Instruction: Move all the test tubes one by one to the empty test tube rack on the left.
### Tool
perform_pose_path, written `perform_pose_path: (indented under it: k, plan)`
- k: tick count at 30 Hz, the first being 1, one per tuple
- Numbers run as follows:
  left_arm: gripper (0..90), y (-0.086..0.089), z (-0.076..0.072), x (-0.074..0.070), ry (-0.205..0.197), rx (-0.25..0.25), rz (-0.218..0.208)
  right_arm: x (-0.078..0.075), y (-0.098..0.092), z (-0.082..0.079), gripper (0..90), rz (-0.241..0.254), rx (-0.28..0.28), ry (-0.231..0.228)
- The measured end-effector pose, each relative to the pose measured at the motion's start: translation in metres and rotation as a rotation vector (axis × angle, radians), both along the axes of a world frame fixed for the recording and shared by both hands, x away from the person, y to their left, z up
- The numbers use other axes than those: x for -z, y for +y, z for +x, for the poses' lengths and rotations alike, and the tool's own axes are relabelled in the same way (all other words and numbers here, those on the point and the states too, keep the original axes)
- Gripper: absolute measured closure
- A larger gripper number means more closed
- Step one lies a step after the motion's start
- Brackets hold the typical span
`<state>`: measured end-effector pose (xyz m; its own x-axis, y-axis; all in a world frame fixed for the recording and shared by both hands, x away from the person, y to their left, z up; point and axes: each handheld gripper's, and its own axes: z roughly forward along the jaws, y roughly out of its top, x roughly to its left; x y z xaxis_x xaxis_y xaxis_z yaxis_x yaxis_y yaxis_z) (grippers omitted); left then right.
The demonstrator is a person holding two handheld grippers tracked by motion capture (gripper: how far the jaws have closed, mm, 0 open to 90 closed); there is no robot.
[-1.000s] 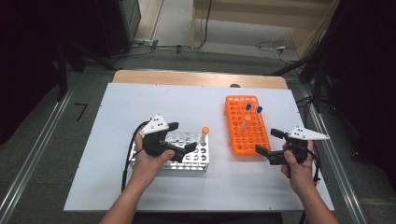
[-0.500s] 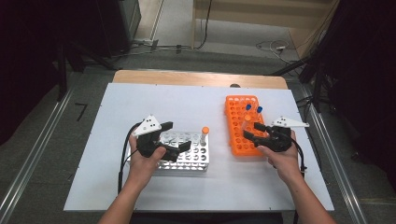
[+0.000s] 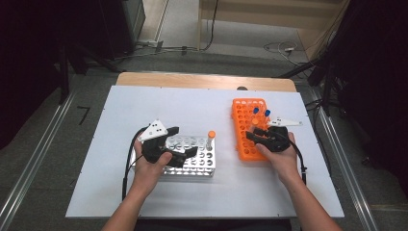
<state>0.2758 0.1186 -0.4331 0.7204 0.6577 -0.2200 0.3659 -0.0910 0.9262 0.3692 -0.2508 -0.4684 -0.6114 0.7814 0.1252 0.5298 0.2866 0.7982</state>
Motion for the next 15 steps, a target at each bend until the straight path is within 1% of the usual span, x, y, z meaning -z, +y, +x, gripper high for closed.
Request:
perform_pose_path:
  k: [1, 2, 3, 4, 5, 7, 8, 11, 12, 13, 14, 15]
  plan:
    - [0.0, 0.0, 0.0, 0.0, -0.002, 0.0, 0.0, 0.0, 0.004, 0.0, 59.4, -0.016, 0.006, -0.01]
    - [0.0, 0.0, 0.0, 0.0, -0.002, 0.004, 0.0, 0.0, 0.004, 0.0, 59.4, -0.016, 0.006, -0.01]
    - [0.0, 0.0, 0.0, 0.0, -0.004, 0.004, 0.001, 0.0, 0.007, -0.001, 63.7, -0.043, 0.024, -0.026]
    - [0.0, 0.0, 0.0, 0.0, -0.006, 0.004, 0.002, 0.0, 0.008, -0.002, 67.4, -0.057, 0.036, -0.033]
    - [0.0, 0.0, 0.0, 0.0, -0.004, 0.003, -0.001, 0.0, 0.007, -0.002, 70.0, -0.062, 0.047, -0.036]
    - [0.0, 0.0, 0.0, -0.001, -0.004, 0.003, -0.001, 0.0, 0.007, -0.002, 71.8, -0.062, 0.056, -0.037]
    - [0.0, -0.001, 0.0, -0.001, -0.004, 0.003, -0.001, 0.0, 0.006, -0.003, 72.2, -0.058, 0.061, -0.037]
    - [0.0, -0.001, -0.001, -0.002, -0.007, 0.007, 0.001, -0.003, 0.004, -0.006, 72.6, -0.035, 0.065, -0.071]
    - [0.0, -0.002, -0.001, -0.002, -0.008, 0.007, 0.001, -0.003, 0.004, -0.006, 72.6, -0.035, 0.065, -0.071]
    - [0.0, -0.002, -0.001, -0.003, -0.011, 0.008, -0.002, -0.004, 0.003, -0.007, 72.7, -0.027, 0.063, -0.088]
    - [0.0, -0.002, -0.002, -0.003, -0.013, 0.011, -0.002, -0.009, 0.0, -0.009, 72.7, -0.003, 0.063, -0.114]
    - [0.0, -0.002, -0.002, -0.004, -0.015, 0.01, -0.001, -0.011, -0.001, -0.011, 72.8, 0.007, 0.065, -0.124]
